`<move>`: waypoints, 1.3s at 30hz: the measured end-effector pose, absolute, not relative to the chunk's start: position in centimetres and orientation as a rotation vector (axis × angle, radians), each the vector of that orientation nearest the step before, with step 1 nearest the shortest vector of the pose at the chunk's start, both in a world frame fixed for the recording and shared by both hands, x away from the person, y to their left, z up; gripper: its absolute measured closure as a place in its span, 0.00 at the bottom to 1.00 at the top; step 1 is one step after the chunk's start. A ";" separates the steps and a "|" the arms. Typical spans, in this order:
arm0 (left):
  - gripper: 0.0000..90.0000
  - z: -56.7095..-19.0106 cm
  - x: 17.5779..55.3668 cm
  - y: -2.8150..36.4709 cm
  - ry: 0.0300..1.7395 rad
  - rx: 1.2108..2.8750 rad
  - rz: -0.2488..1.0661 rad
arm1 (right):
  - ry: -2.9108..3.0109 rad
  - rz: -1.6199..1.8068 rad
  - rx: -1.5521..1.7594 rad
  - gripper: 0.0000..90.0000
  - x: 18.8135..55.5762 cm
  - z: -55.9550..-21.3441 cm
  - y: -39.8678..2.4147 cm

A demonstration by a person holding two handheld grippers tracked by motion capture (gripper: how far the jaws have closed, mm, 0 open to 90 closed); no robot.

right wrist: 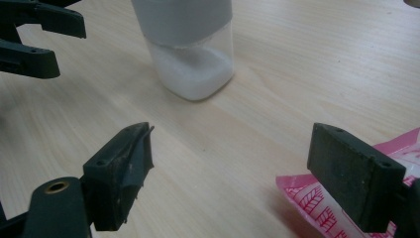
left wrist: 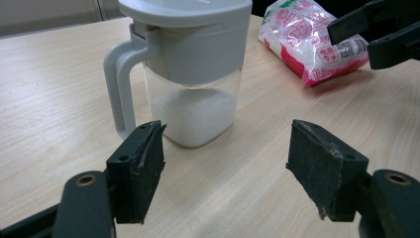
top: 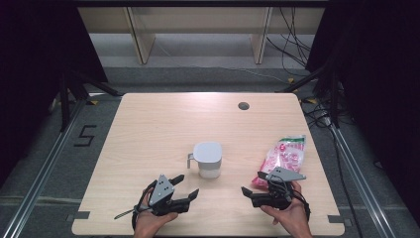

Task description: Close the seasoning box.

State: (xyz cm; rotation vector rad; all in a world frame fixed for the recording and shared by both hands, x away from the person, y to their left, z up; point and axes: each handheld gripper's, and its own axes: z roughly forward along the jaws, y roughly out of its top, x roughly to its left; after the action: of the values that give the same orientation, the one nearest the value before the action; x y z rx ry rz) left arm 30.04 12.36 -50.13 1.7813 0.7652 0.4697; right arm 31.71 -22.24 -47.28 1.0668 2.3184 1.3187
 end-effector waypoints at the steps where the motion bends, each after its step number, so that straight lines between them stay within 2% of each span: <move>1: 0.33 -50.3 29.9 12.2 0.792 1.777 0.457 | 2.330 1.315 1.071 0.20 31.6 -47.3 -22.3; 39: 0.31 -50.3 29.6 12.1 0.765 1.801 0.483 | 2.397 1.218 1.066 0.19 29.4 -48.8 -22.5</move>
State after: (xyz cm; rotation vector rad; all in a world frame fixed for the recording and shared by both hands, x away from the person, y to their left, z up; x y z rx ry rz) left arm 29.60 12.05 -50.31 1.8007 0.7654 0.4827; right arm 29.36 -22.47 -48.83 1.0660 2.3966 1.2183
